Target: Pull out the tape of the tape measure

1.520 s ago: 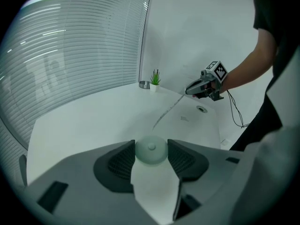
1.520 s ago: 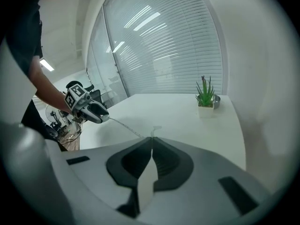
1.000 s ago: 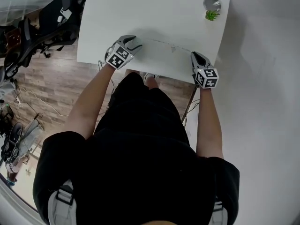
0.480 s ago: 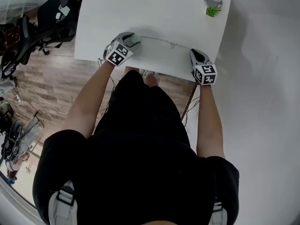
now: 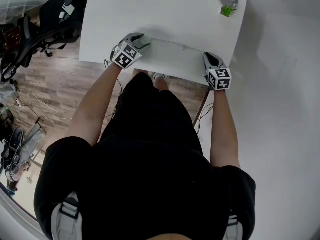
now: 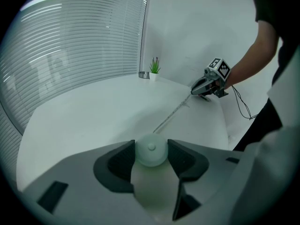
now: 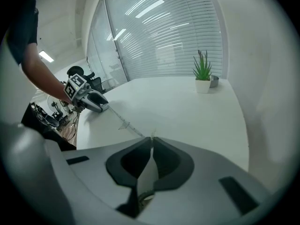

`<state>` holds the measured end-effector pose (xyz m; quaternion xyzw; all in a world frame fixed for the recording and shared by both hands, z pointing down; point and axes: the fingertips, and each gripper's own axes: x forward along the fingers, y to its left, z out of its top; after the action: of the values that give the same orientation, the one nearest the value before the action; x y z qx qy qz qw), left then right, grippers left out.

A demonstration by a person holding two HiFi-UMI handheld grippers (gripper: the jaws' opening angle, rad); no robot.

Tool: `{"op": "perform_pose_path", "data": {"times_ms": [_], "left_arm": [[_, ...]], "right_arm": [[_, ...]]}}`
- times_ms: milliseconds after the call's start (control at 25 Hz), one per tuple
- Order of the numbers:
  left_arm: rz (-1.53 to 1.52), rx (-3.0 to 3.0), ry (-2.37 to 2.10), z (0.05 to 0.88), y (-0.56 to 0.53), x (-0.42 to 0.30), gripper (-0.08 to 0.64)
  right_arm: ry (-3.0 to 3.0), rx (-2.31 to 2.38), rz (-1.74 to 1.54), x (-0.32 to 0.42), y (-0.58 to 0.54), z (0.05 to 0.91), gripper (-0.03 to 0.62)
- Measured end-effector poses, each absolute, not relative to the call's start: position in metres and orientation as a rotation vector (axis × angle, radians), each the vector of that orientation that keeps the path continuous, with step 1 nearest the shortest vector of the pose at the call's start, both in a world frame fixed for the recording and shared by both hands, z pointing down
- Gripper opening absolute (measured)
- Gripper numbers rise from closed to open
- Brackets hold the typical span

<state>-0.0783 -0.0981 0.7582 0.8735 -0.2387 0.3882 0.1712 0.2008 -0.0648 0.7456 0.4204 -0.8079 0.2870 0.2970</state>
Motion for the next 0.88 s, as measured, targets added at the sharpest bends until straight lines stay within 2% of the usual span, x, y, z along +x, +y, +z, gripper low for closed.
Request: {"op": "perform_pose_path", "data": {"times_ms": [160, 400, 560, 880], "left_arm": [[1.112, 2.478, -0.665, 0.760, -0.096, -0.080, 0.230], [1.125, 2.487, -0.659, 0.755, -0.094, -0.083, 0.252], [1.095, 2.493, -0.697, 0.743, -0.094, -0.089, 0.258], [0.838, 2.537, -0.847, 0.666, -0.102, -0.088, 0.256]], "right_arm": [[-2.141, 1.117, 0.763, 0.201, -0.064, 0.747, 0.031], [-2.157, 1.124, 0.767, 0.201, -0.062, 0.742, 0.100], [-2.184, 1.146, 0.764, 0.202, -0.062, 0.731, 0.122], [-2.309, 1.143, 0.678, 0.184, -0.067, 0.680, 0.135]]}}
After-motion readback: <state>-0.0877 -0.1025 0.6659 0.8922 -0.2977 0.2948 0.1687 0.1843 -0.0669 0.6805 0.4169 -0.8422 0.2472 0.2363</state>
